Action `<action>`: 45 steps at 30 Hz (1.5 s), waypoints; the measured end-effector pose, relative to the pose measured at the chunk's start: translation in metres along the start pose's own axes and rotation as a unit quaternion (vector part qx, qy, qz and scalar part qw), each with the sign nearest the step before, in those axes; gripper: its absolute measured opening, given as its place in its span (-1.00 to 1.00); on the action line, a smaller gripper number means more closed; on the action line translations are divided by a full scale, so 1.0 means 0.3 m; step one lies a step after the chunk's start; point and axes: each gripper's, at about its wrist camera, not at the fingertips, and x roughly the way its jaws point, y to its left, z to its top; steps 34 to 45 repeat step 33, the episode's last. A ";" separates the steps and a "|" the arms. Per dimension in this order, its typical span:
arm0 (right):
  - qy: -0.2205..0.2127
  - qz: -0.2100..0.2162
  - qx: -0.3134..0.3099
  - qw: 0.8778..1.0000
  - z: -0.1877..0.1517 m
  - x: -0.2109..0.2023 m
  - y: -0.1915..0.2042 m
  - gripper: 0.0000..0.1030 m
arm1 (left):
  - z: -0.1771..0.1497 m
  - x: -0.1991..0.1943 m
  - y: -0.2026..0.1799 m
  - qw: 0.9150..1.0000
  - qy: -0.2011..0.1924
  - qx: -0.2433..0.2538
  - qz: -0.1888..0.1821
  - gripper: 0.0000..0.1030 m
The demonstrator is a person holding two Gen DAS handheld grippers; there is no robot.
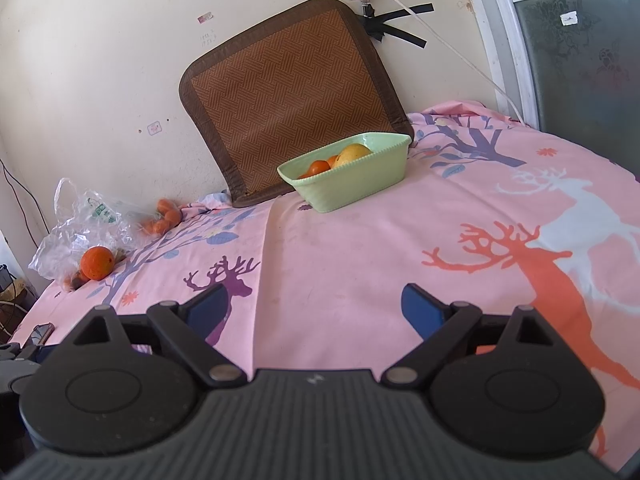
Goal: Organize fruits
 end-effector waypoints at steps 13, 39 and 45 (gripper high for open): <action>0.000 0.000 0.000 1.000 -0.001 0.002 0.002 0.85 | -0.009 0.009 -0.007 1.000 0.004 0.001 -0.003 1.00; -0.004 -0.004 -0.004 1.000 -0.004 0.004 0.006 0.85 | 0.005 0.024 -0.004 1.000 0.002 0.008 -0.027 1.00; -0.004 -0.004 -0.004 1.000 -0.004 0.004 0.006 0.85 | 0.005 0.024 -0.004 1.000 0.002 0.008 -0.027 1.00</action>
